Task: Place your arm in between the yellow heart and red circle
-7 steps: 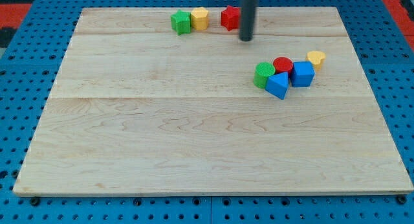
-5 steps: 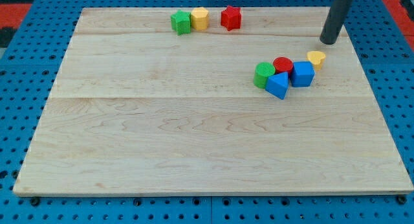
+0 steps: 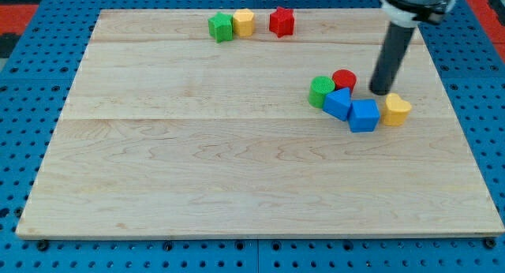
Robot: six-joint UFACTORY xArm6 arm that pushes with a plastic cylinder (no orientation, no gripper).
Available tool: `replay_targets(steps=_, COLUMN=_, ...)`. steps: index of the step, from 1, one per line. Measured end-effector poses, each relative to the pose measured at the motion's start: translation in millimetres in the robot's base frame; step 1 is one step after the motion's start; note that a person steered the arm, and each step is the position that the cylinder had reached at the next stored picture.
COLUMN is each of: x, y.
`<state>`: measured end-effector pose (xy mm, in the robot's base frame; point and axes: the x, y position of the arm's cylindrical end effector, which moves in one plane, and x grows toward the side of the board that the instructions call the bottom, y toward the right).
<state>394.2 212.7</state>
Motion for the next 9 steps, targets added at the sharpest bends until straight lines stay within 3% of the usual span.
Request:
replay_targets(steps=2, x=83, y=9)
replay_targets(steps=4, x=23, y=11)
replay_targets(steps=6, x=-48, y=-80)
replay_targets(steps=7, x=-16, y=-106)
replay_targets(steps=9, x=44, y=-101)
